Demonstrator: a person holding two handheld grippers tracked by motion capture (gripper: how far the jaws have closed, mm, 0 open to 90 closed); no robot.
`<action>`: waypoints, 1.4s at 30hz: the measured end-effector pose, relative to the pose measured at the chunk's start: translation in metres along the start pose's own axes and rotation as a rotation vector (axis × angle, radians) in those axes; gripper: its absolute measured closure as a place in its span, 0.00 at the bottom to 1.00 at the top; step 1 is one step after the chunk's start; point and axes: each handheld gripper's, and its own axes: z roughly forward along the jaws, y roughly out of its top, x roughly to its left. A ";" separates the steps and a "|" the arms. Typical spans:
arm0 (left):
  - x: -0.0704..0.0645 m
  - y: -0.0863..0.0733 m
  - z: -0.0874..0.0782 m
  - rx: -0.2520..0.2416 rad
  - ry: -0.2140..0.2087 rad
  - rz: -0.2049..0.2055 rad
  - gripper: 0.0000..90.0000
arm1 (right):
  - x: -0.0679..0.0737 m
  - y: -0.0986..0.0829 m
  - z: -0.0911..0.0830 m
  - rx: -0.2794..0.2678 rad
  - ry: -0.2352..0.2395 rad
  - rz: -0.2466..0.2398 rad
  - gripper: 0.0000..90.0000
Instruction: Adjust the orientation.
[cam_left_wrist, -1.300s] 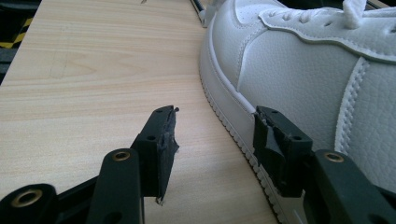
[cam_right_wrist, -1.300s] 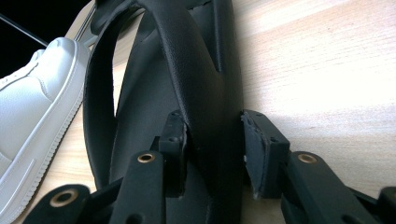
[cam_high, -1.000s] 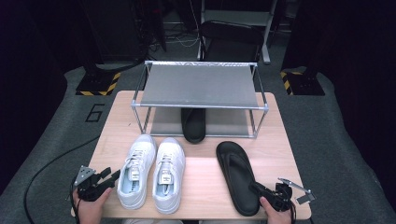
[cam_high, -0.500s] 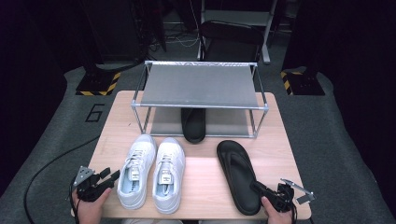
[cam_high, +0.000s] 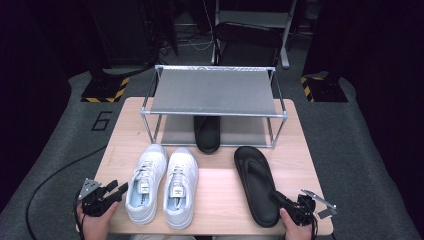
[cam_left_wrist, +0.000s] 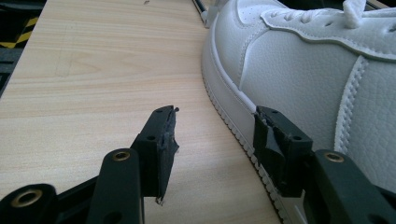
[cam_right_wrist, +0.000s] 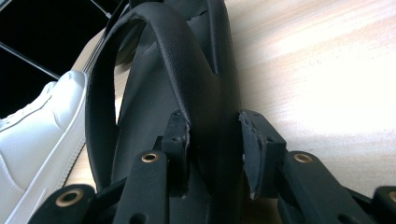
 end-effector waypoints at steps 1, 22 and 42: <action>0.000 0.000 0.001 -0.007 0.003 -0.002 0.54 | 0.001 0.002 0.001 -0.001 -0.005 0.000 0.72; 0.001 -0.001 -0.001 -0.006 0.001 -0.008 0.54 | 0.020 0.031 0.029 -0.031 0.011 -0.018 0.71; 0.002 -0.002 -0.002 -0.003 0.000 -0.007 0.54 | 0.027 0.055 0.066 -0.050 -0.031 -0.031 0.71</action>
